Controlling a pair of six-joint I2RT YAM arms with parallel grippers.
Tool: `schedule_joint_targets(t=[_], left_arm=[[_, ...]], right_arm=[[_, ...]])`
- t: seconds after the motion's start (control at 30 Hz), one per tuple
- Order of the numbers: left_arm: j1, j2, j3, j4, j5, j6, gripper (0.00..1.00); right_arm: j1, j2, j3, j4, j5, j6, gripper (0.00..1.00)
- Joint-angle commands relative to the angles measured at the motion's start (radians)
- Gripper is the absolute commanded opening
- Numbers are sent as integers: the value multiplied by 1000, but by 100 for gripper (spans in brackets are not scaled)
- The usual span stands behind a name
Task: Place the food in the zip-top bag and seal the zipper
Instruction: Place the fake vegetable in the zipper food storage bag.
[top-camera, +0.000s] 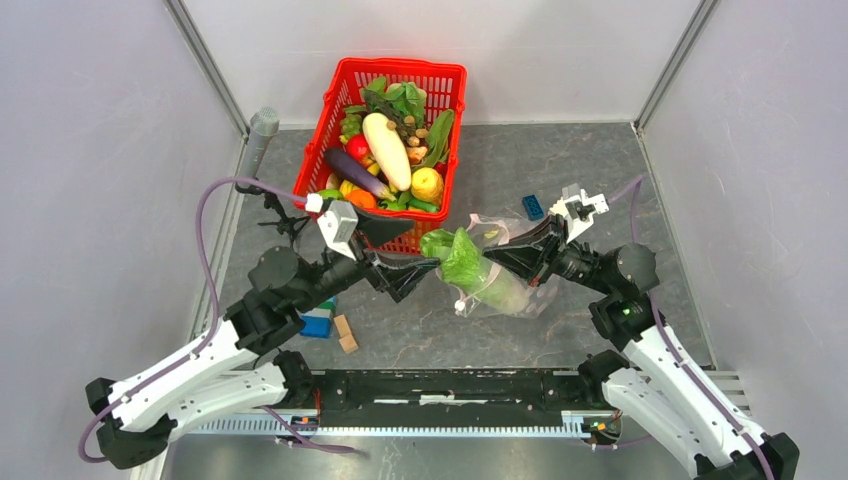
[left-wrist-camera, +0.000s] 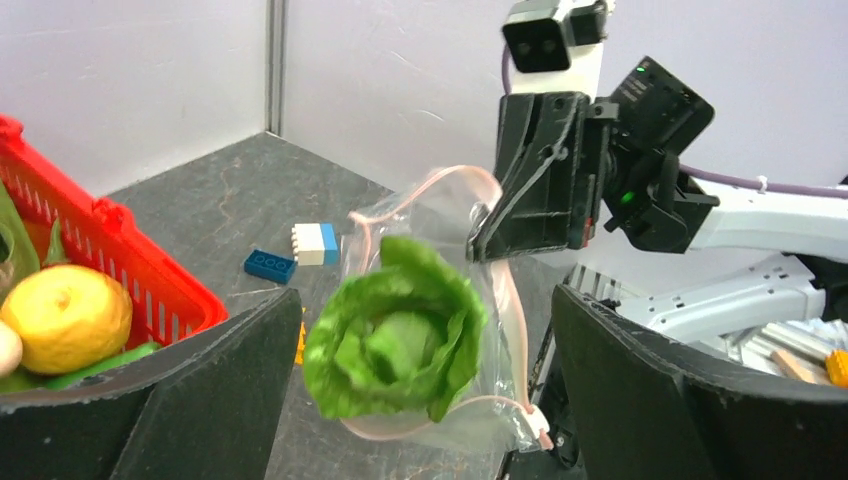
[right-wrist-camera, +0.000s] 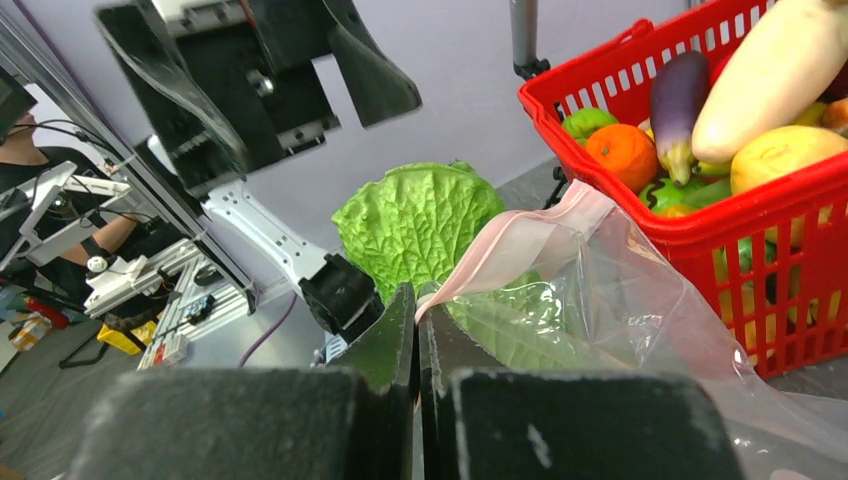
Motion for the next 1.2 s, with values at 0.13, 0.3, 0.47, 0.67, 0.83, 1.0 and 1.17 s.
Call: schedule_joint_targets(t=[0.13, 0.3, 0.47, 0.67, 0.83, 1.0, 1.17], left_arm=[[-2, 180, 252, -444, 182, 206, 100], [-3, 277, 315, -540, 247, 243, 100], [-3, 324, 317, -517, 251, 242, 100], [-2, 353, 306, -486, 263, 226, 75], [-3, 380, 301, -484, 314, 225, 33], [-2, 394, 293, -469, 353, 209, 2], [-2, 334, 201, -283, 345, 72, 2]], right_arm=[[4, -30, 4, -70, -35, -100, 0], [5, -37, -4, -66, -58, -102, 0], [6, -48, -14, -60, -66, -100, 0], [7, -59, -39, -39, -76, -92, 0], [7, -63, -47, -31, -77, -91, 0], [8, -66, -58, -36, -53, -94, 0], [7, -60, -44, -148, 97, -154, 5]])
